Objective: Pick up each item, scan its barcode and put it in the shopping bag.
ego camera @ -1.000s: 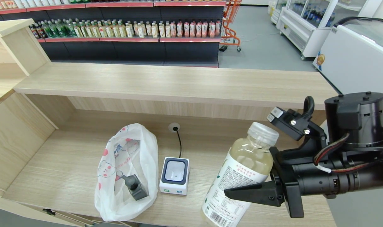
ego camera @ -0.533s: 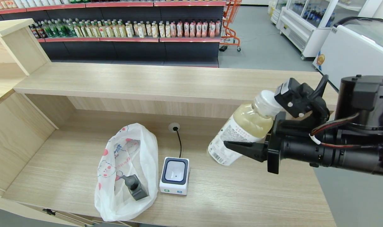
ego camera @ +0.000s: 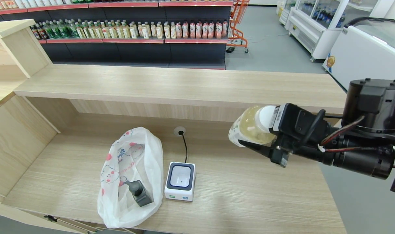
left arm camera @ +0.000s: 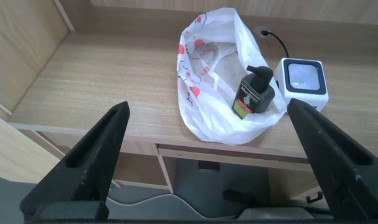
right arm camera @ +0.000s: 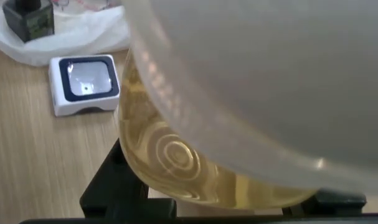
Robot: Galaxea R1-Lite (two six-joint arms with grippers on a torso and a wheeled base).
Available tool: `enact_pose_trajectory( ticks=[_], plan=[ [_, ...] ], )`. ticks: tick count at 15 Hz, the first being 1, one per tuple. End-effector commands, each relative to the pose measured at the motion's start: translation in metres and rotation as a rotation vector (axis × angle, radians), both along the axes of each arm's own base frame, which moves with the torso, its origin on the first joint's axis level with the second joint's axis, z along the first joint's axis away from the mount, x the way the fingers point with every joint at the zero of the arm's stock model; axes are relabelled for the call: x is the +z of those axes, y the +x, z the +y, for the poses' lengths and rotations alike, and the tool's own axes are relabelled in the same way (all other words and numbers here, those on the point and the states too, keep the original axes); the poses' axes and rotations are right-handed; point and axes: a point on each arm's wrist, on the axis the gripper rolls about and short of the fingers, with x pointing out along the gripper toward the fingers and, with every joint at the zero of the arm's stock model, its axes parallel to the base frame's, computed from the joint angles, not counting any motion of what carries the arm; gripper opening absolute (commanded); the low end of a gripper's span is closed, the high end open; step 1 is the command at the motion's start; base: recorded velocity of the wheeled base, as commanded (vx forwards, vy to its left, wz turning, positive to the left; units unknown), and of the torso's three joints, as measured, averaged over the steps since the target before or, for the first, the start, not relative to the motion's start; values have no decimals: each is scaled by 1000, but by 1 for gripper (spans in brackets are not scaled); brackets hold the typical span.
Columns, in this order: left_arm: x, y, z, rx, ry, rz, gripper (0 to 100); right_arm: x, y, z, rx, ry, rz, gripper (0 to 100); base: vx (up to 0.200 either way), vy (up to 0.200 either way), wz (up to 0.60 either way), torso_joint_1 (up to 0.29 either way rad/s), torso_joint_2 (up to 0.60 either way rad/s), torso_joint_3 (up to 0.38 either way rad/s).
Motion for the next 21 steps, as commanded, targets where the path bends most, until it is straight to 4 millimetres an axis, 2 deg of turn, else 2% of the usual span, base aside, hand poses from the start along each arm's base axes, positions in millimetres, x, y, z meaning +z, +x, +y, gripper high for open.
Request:
enact_pose_trajectory(
  ticks=[1,3,6,10,14,18,21],
  plan=[
    [0,0,0,0,0,-1,100,-3,-9,0,1,-37,-23,0,0,0,0,0,0,0],
    [0,0,0,0,-1,1,100,-7,-18,5,-15,-55,-20,0,0,0,0,0,0,0],
    [0,0,0,0,0,-1,100,-12,-22,12,-22,-81,-22,0,0,0,0,0,0,0],
    [0,0,0,0,-1,-1,100,-18,-29,31,21,-130,-44,0,0,200,0,1,1,7],
    [0,0,0,0,-3,-1,100,-29,-25,36,61,-285,-155,0,0,200,0,7,5,0],
    [0,0,0,0,0,1,100,-44,3,41,7,-286,-227,0,0,200,0,-1,1,1],
    [0,0,0,3,-1,-1,100,-61,9,45,6,-309,-220,0,0,200,0,1,4,-2]
  ],
)
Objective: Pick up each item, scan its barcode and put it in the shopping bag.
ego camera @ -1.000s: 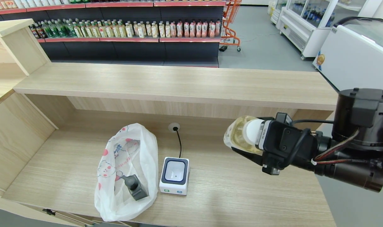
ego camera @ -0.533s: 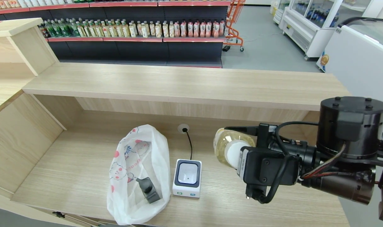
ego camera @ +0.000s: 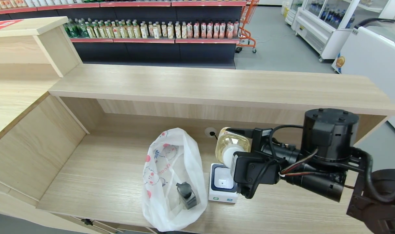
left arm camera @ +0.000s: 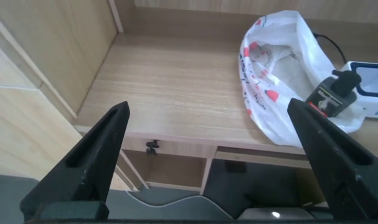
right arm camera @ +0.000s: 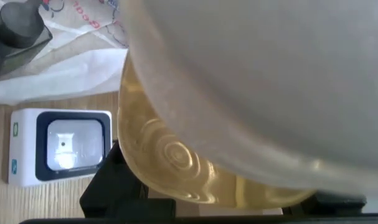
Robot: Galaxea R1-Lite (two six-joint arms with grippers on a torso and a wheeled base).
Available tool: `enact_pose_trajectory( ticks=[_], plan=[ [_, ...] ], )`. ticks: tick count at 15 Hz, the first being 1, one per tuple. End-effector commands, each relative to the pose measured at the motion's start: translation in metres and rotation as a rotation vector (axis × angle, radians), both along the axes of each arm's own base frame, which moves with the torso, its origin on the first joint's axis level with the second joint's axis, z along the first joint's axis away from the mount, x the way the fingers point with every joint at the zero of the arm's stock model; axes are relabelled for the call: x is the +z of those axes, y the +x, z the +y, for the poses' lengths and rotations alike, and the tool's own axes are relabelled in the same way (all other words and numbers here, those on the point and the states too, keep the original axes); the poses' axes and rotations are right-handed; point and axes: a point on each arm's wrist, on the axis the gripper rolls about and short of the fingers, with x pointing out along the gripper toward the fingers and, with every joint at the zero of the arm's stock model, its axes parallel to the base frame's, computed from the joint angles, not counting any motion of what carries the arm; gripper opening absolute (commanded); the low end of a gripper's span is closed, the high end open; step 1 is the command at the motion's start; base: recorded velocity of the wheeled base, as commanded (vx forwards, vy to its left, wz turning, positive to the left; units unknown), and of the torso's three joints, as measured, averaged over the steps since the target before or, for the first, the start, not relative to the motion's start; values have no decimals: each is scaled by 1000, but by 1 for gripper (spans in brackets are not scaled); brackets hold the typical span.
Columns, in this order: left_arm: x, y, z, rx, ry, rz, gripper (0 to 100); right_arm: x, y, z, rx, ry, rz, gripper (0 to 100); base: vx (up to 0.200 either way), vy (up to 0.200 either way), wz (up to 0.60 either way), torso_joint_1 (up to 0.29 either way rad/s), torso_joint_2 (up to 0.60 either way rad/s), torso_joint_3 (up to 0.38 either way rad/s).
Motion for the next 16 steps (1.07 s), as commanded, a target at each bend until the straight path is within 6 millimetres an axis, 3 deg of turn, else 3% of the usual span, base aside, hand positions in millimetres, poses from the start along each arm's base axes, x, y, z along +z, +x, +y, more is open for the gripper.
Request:
enact_pose_trajectory(
  ticks=[1,7,10,16],
  plan=[
    [0,0,0,1,1,0,100,-20,6,4,-2,-45,32,0,0,0,0,0,0,0],
    [0,0,0,-1,2,0,100,-82,10,-23,-71,-77,-16,0,0,0,0,0,0,0],
    [0,0,0,-1,4,0,100,-99,18,-31,-105,-55,-57,0,0,0,0,0,0,0],
    [0,0,0,1,4,0,100,-120,29,-24,-91,-51,-48,0,0,0,0,0,0,0]
  ],
)
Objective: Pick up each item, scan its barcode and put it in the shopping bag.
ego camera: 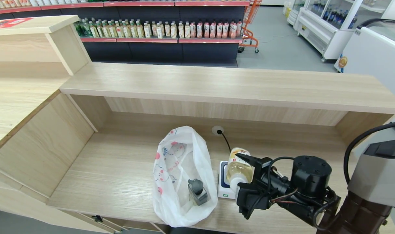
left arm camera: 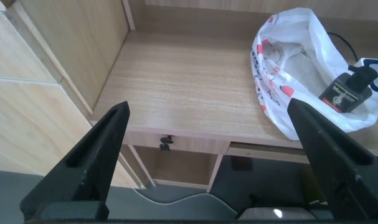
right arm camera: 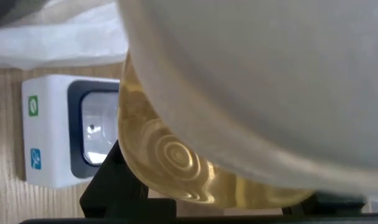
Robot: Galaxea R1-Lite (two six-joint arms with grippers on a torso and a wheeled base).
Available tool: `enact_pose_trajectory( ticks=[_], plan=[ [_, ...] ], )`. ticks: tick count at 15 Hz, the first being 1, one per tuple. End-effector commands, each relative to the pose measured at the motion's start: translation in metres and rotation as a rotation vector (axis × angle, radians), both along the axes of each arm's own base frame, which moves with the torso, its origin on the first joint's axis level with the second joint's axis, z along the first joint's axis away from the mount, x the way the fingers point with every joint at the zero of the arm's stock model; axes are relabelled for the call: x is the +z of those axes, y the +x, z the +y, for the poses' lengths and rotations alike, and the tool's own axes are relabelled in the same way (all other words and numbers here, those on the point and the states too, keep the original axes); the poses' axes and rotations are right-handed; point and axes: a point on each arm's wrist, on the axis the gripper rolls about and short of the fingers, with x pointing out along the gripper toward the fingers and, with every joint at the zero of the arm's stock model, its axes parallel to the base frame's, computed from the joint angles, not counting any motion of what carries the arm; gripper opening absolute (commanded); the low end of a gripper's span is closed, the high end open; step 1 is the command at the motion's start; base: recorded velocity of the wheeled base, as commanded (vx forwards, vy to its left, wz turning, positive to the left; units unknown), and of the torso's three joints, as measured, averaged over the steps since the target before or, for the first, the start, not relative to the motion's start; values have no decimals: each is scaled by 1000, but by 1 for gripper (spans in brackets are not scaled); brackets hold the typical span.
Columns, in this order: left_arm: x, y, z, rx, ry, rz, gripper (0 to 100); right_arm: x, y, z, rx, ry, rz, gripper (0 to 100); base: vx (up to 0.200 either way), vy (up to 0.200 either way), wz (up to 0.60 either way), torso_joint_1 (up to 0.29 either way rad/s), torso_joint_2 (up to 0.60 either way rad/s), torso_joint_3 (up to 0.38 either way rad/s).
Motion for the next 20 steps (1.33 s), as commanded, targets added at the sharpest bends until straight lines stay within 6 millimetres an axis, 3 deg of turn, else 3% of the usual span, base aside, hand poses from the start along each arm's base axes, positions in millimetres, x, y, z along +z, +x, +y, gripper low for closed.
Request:
enact_pose_trajectory(
  ticks=[1,20],
  plan=[
    [0,0,0,-1,0,0,100,-10,4,3,2,-15,22,0,0,0,0,0,0,0],
    [0,0,0,1,-2,0,100,-30,19,10,33,-29,47,0,0,0,0,0,0,0]
  ],
)
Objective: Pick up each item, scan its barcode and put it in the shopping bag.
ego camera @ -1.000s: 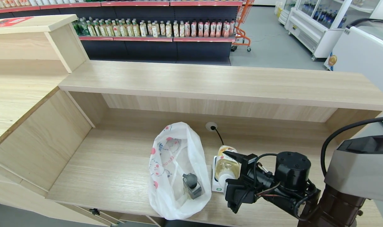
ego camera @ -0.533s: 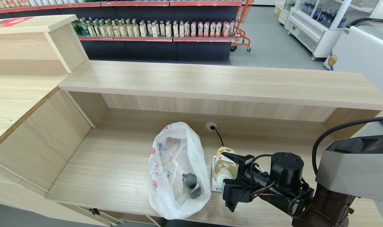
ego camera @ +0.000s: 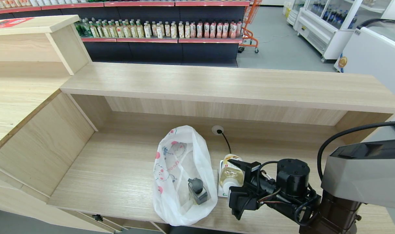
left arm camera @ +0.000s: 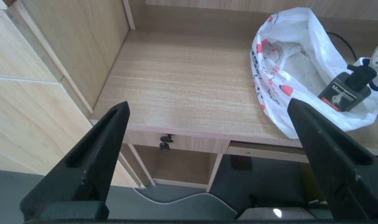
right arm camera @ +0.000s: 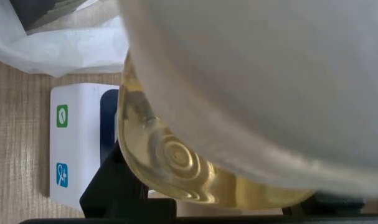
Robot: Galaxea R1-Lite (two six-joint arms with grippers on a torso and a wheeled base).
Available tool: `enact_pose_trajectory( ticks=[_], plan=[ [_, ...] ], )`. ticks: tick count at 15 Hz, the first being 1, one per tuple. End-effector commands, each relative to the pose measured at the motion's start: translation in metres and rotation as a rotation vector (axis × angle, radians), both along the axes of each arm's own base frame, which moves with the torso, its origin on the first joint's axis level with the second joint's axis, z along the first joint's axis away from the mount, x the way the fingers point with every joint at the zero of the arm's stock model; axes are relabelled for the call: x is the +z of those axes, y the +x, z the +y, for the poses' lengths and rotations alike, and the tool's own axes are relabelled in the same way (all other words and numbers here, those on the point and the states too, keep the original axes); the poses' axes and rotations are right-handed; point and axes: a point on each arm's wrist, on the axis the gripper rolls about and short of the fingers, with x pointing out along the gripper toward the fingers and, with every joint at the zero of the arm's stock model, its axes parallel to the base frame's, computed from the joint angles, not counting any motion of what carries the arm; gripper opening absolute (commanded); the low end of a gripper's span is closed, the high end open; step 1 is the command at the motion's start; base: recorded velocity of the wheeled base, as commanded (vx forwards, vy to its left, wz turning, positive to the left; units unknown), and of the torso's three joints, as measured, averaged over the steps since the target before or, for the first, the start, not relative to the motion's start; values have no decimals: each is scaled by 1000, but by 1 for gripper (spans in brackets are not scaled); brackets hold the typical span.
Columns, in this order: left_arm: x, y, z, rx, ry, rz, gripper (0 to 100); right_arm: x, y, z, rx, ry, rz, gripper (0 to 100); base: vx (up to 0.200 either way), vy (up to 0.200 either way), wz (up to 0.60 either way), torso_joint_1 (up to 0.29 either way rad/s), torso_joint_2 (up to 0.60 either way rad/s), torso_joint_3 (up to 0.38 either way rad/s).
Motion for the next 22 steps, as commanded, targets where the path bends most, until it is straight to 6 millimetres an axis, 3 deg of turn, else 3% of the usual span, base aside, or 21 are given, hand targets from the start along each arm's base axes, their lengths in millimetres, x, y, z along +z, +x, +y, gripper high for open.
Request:
enact_pose_trajectory(
  ticks=[1,15,18,19,22],
  plan=[
    [0,0,0,0,0,0,100,-2,1,1,0,-1,1,0,0,0,0,0,0,0],
    [0,0,0,0,1,0,100,-10,10,2,-10,-3,7,0,0,0,0,0,0,0],
    [0,0,0,0,0,0,100,24,13,13,8,102,-77,0,0,0,0,0,0,0],
    [0,0,0,0,1,0,100,45,8,16,8,178,-102,0,0,0,0,0,0,0],
    [0,0,0,0,0,0,100,86,-1,10,-13,346,-106,0,0,0,0,0,0,0]
  ],
)
